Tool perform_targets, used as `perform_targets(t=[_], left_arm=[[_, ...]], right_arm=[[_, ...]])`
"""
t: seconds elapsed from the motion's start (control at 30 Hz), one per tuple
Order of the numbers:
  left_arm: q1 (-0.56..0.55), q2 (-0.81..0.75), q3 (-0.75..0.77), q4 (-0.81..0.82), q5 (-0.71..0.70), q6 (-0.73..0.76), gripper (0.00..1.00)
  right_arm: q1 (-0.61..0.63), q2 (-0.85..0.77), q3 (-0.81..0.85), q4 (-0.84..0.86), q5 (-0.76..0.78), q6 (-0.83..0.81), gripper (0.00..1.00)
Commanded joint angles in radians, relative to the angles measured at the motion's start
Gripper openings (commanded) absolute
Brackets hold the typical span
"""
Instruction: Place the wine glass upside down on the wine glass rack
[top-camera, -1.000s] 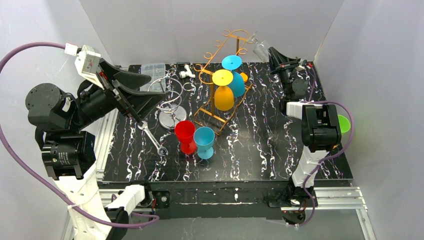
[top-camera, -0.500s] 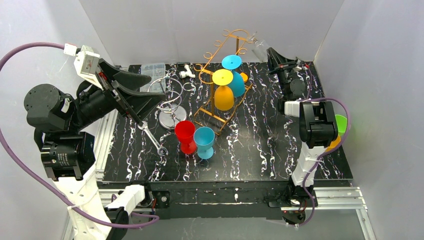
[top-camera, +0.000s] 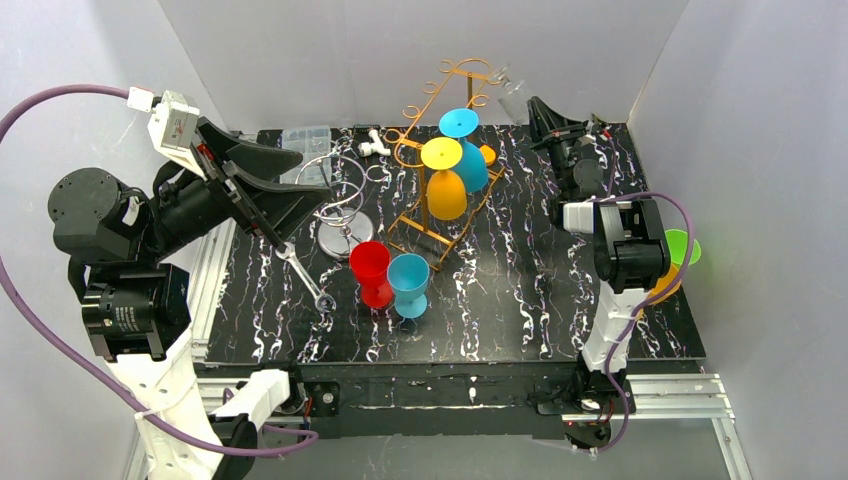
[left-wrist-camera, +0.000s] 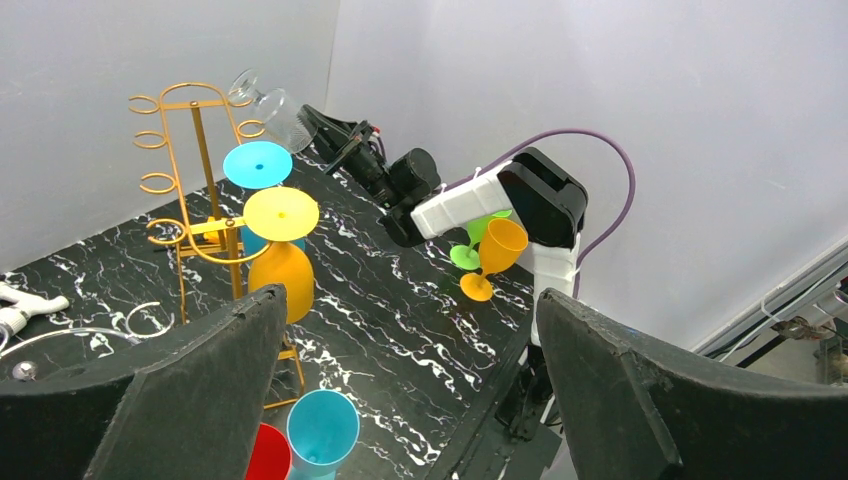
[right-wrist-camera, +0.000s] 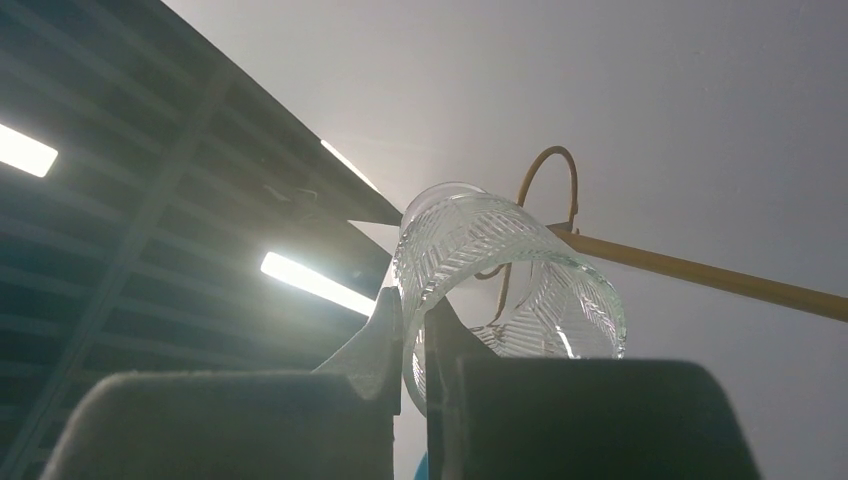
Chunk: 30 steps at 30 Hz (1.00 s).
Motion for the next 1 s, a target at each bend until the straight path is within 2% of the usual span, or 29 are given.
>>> perform_targets(t=[0.0, 0.37, 0.7, 0.97], left_arm=[[0.006, 0.009, 0.017, 0.005, 0.013, 0.002, 0.95], [0.005, 0.014, 0.016, 0.004, 0.013, 0.0, 0.94], [0.005, 0.012, 0.017, 0.004, 0.023, 0.002, 0.94], [0.006, 0.009, -0.008, 0.003, 0.024, 0.006, 0.94]], right_arm=[[0.026, 0.056, -0.029, 0.249, -0.11, -0.163, 0.01], [0.038, 0.043, -0.102, 0.249, -0.122, -0.256, 0.01], [0.086, 0.175, 0.046, 0.249, -0.148, -0.25, 0.01], [0.089, 0.19, 0.011, 0.248, -0.155, -0.248, 0.01]])
